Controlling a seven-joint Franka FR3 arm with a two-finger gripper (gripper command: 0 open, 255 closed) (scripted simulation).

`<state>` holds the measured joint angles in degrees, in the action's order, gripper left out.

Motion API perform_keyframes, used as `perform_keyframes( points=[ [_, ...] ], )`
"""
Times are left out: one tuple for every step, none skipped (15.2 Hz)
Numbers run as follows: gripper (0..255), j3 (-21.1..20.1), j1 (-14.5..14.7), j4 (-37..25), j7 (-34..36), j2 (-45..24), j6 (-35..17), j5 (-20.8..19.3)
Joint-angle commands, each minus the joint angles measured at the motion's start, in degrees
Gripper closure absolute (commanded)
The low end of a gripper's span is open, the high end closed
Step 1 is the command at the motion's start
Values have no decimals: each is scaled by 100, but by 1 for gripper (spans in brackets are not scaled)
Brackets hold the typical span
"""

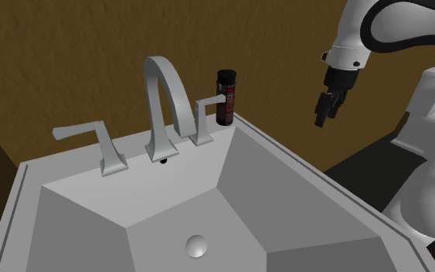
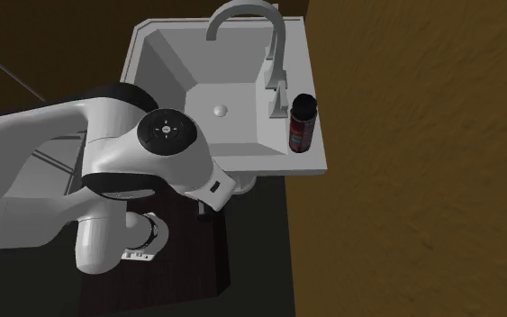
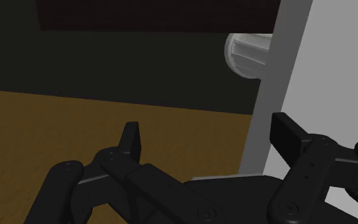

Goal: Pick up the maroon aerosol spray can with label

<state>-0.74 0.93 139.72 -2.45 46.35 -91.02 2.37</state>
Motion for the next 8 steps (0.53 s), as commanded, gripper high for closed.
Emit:
perform_keyframes(
  points=[
    [0,0,0,0,0,0,0,0],
    [0,-87,16,-161,109,-176,-51,44],
    [0,-172,29,-328,217,-353,-98,81],
    [0,-255,38,-500,324,-531,-139,112],
    [0,-337,45,-678,432,-709,-176,137],
    [0,-418,48,-862,539,-888,-207,156],
    [0,-496,50,-1051,648,-1068,-232,168],
    [0,-574,50,-1247,756,-1248,-253,174]
  ],
)
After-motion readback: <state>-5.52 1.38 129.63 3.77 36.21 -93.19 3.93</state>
